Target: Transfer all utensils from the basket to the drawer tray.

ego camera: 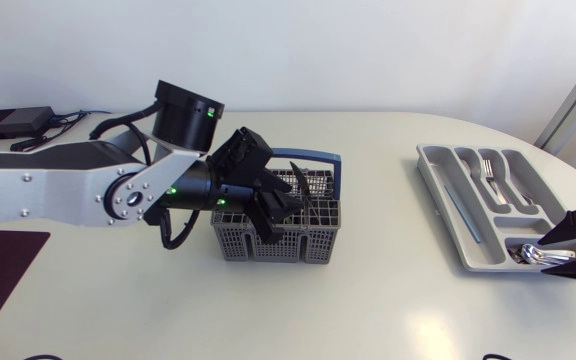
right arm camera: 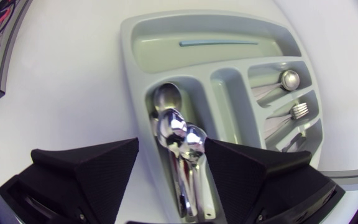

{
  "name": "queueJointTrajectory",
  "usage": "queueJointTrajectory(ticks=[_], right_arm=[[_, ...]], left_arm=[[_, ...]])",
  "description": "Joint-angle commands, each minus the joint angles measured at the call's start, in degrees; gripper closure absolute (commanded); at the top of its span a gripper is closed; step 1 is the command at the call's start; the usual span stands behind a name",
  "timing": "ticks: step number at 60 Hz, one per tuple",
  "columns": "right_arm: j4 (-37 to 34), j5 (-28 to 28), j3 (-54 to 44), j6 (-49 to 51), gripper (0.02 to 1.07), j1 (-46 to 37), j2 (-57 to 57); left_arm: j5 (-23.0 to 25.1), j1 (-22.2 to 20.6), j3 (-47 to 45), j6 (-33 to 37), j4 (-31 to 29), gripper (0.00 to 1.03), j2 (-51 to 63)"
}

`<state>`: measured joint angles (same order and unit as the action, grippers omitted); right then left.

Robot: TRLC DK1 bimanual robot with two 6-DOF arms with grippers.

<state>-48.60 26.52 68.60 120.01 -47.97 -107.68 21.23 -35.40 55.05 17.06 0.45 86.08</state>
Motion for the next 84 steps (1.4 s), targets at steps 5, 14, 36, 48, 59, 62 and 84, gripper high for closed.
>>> queueJointTrajectory(ticks=[5, 14, 36, 48, 59, 62, 84], right_arm=[[0.35, 1.78, -6.64, 0.84, 0.20, 0.50, 3.35], [2.02, 2.92, -11.21, 0.76, 0.13, 1.47, 5.64], [2.72, 4.77, -16.83, 0.49, 0.07, 4.20, 9.50], [3.86, 4.77, -17.97, 0.40, 0.07, 4.55, 9.42], [3.77, 4.77, -18.06, -0.12, 0.07, 4.99, 9.68], [3.69, 4.77, -18.15, -0.12, 0.07, 4.99, 9.68], [3.95, 4.77, -18.24, -0.12, 0.07, 5.34, 9.50]], left_arm=[[0.83, -0.46, -1.87, 1.75, 4.65, 0.49, 3.39], [0.56, -0.90, -1.26, 2.72, 8.43, 0.49, 5.85], [0.56, -2.40, 0.76, 3.51, 12.21, 0.65, 8.93], [0.56, -2.22, 2.52, 3.51, 13.17, 0.65, 10.42], [0.56, -2.48, 4.37, 3.95, 13.26, 0.66, 11.21], [0.56, -2.66, 4.72, 4.03, 13.53, 0.69, 11.39], [0.65, -2.84, 4.19, 4.12, 14.14, 0.99, 11.30]])
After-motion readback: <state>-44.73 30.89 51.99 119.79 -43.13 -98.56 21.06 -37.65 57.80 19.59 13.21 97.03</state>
